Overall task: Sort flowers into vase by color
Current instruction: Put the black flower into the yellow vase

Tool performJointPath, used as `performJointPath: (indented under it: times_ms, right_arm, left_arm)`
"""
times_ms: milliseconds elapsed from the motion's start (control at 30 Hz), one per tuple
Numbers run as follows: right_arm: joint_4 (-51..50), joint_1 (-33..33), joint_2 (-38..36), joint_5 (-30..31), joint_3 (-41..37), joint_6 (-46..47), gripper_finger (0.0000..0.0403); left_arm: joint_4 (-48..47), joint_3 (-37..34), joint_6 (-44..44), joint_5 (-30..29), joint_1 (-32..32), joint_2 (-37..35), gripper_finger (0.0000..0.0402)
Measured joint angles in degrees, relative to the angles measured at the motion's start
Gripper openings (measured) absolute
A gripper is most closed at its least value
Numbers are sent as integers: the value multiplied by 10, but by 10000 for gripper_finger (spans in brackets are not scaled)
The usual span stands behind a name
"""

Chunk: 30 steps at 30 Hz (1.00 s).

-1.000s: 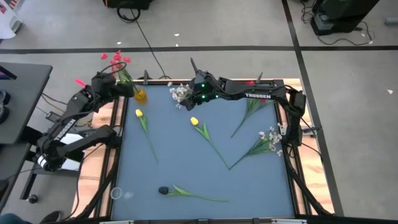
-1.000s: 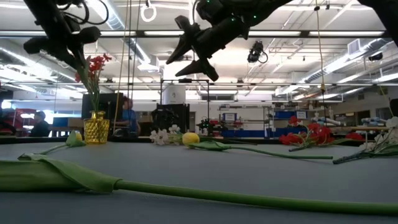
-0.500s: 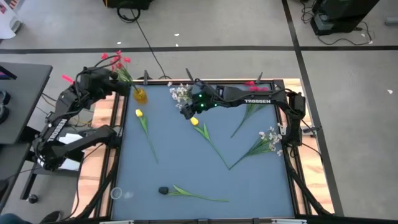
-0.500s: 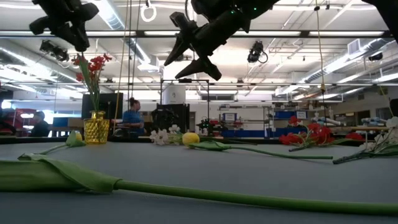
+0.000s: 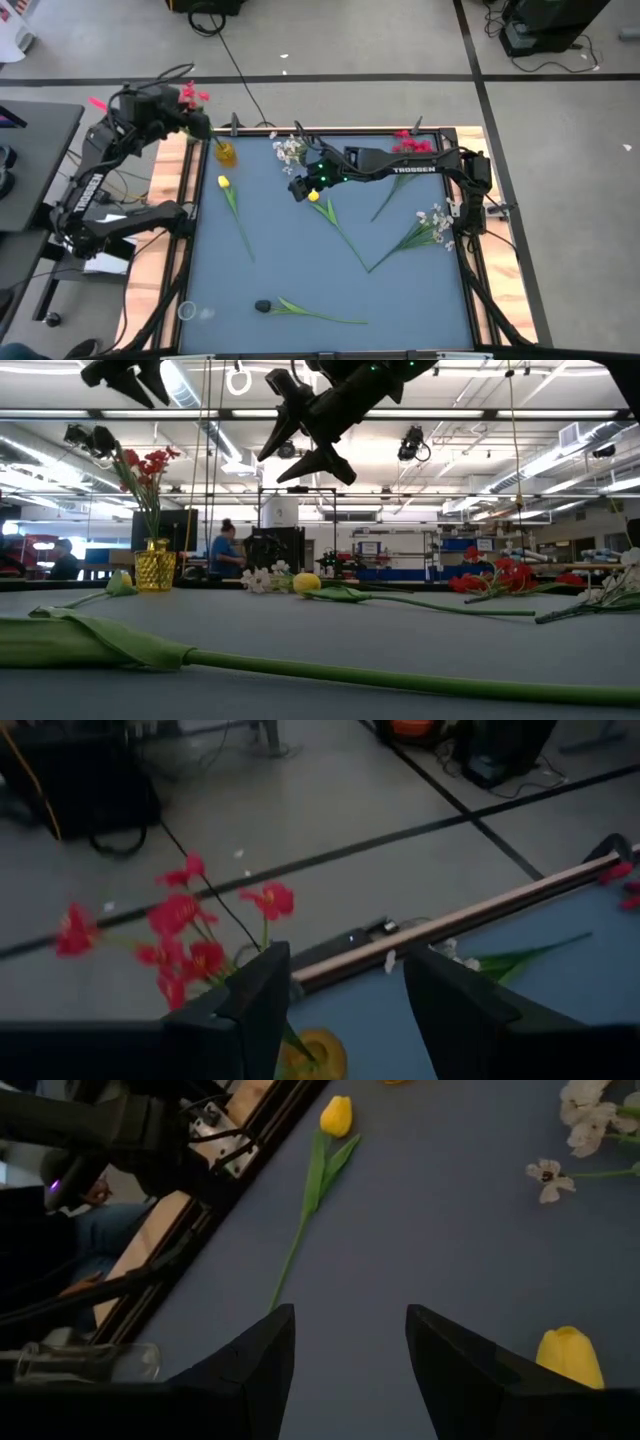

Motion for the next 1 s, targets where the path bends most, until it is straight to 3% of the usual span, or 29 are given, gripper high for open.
performJointPath:
  times_ms: [200, 333, 433, 633, 1000]
  right_arm:
    - [0, 3, 0, -1, 0, 16, 201]
    - [0, 7, 0, -1, 0, 27, 201]
    - [3, 13, 0, -1, -14, 43, 201]
    - [-35, 48, 0, 0, -30, 74, 201]
    - [-81, 181, 0, 46, -31, 117, 201]
  left_arm:
    - [3, 35, 26, 36, -11, 7, 204]
    - [9, 22, -24, 78, -55, 6, 203]
    - [36, -21, -75, 103, -114, 6, 203]
    - [121, -145, -149, 99, -256, 7, 203]
    - [270, -307, -224, 58, -459, 7, 203]
